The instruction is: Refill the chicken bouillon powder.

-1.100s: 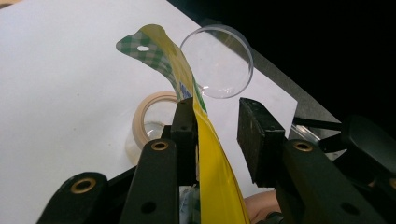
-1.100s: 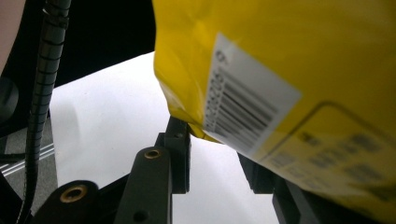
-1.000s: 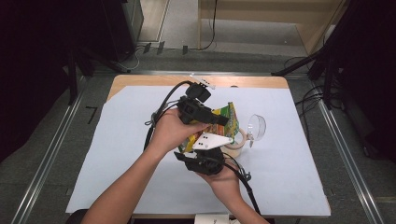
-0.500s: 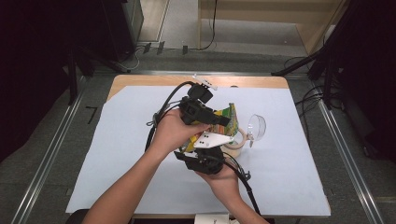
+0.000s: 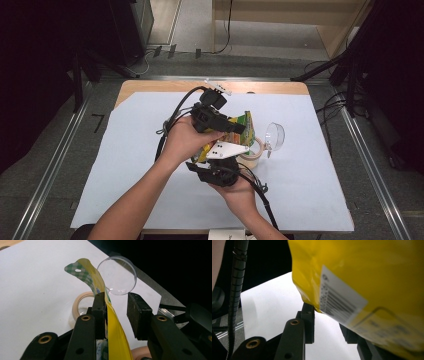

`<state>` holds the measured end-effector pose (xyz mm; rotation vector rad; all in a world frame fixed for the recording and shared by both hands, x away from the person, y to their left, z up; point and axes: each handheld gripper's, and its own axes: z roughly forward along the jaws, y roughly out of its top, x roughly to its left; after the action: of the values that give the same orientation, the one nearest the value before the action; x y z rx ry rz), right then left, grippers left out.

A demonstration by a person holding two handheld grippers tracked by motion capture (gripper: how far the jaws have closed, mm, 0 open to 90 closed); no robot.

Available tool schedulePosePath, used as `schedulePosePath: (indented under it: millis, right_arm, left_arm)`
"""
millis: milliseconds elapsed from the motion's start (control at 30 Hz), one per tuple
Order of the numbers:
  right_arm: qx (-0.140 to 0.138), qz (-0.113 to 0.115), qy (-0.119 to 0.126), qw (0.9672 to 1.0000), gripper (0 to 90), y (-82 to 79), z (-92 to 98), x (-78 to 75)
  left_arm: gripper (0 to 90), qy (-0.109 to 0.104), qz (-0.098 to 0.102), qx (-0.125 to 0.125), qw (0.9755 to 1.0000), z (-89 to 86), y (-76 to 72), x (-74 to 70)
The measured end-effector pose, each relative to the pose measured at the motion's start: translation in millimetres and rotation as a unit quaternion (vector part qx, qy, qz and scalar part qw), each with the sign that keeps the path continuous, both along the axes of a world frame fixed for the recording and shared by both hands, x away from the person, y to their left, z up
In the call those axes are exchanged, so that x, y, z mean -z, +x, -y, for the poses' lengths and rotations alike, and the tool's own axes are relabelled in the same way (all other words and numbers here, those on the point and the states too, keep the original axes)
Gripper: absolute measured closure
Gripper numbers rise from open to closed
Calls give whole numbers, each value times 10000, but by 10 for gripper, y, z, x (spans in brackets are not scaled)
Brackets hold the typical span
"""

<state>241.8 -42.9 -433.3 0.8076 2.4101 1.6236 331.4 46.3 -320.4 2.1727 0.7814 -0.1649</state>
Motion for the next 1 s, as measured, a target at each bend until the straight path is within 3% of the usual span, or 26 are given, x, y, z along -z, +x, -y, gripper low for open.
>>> schedulePosePath:
  millis: [700, 1000]
  right_arm:
    - [4, 10, -24, 10000, 698, 2, -1, 4]
    - [-8, 17, -61, 10000, 695, -5, 3, -12]
  left_arm:
    - [698, -6, -4, 0, 10000, -5, 3, 10]
    - [682, 15, 88, 15, 10000, -6, 1, 13]
